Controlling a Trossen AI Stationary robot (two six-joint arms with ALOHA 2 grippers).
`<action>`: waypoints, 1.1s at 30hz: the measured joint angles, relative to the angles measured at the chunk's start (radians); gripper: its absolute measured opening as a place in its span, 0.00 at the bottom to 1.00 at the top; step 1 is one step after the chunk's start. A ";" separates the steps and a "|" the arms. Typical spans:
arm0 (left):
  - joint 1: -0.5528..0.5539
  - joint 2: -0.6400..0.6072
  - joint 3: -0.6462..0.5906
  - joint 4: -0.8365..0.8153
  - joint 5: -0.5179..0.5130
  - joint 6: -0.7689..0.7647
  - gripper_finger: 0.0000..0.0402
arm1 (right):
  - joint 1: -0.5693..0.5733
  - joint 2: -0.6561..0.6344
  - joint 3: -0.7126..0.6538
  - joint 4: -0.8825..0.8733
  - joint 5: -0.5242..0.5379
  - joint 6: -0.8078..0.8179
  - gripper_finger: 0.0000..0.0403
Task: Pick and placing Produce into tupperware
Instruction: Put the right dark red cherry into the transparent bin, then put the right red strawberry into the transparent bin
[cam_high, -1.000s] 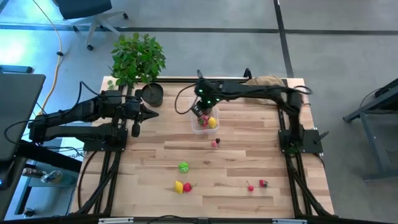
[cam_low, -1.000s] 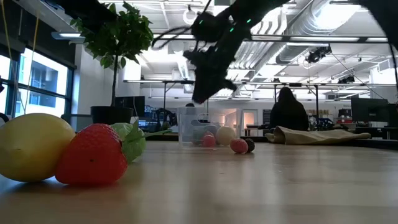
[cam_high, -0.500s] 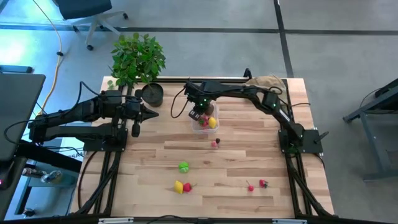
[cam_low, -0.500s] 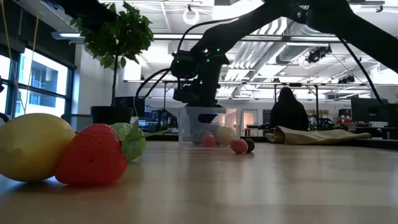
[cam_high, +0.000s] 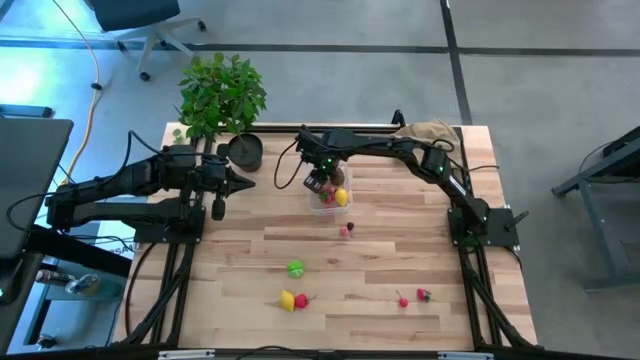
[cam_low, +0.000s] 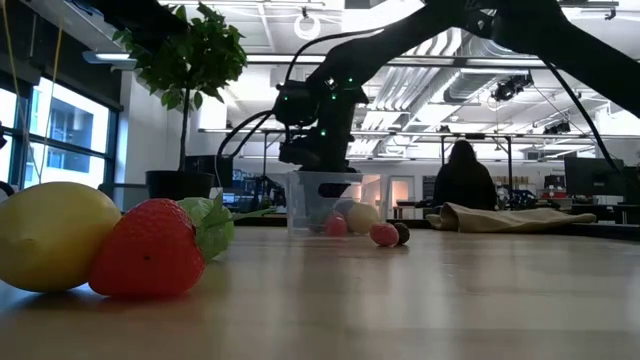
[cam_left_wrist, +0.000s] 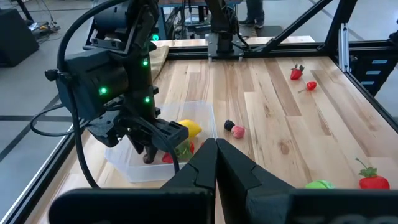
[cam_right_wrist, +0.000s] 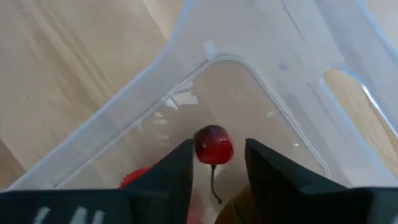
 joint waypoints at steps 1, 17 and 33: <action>0.000 0.000 0.000 0.000 0.000 0.000 0.00 | 0.000 0.000 0.000 0.000 0.000 -0.001 0.36; 0.000 0.000 0.000 0.000 0.000 0.000 0.00 | 0.070 -0.246 0.000 -0.165 0.124 0.062 0.38; 0.000 0.000 0.000 0.000 0.000 0.000 0.00 | 0.438 -0.481 -0.063 -0.615 0.053 0.461 0.38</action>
